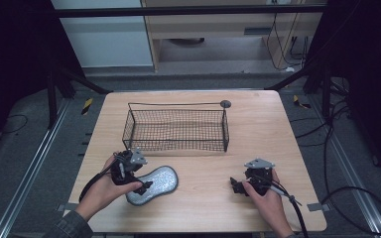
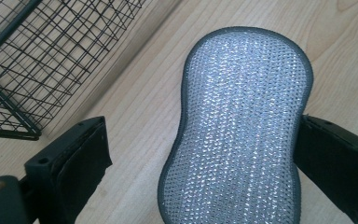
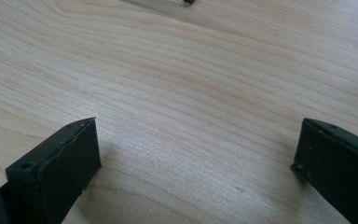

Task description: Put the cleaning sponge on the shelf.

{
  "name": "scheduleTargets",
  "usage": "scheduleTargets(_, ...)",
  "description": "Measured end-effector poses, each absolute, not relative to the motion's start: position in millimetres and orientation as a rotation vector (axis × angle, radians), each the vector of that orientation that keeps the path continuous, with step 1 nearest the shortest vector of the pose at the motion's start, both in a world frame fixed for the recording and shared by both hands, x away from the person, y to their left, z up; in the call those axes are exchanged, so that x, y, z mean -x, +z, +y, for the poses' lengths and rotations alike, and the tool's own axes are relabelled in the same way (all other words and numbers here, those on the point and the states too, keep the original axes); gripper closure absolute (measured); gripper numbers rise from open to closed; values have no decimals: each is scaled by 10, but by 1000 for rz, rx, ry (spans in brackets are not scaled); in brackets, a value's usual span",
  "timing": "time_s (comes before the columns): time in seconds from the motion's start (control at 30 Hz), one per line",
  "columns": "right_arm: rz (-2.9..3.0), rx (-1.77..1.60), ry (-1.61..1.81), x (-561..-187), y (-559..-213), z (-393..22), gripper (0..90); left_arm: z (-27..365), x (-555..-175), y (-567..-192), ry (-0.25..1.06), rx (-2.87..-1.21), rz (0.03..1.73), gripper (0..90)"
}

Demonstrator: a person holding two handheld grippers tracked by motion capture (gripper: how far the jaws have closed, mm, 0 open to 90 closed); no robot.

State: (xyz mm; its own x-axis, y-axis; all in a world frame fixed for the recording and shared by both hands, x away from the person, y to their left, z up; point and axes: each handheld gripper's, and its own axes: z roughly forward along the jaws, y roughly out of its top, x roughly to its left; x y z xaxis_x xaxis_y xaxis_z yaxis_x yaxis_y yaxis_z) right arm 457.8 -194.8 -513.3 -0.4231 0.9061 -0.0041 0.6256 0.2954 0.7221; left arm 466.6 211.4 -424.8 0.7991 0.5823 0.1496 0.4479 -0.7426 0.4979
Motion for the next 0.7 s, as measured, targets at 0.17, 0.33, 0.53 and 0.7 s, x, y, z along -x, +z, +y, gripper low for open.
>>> scheduleTargets(0.17, 2158, -1387, 925, -4573, -5126, -1942, 4, 2087, -4690, -4209, 389, -2595, 737, 34)
scheduleTargets(0.33, 2155, -1371, 917, -4577, -5133, -1947, 4, 2088, -4706, -4187, 376, -2619, 735, 35)
scheduleTargets(0.53, 2155, -1371, 917, -4577, -5133, -1946, 4, 2098, -4726, -4145, 356, -2618, 723, 39)
scheduleTargets(0.7, 2155, -1372, 918, -4577, -5133, -1946, 4, 2086, -4723, -4123, 334, -2614, 727, 38)
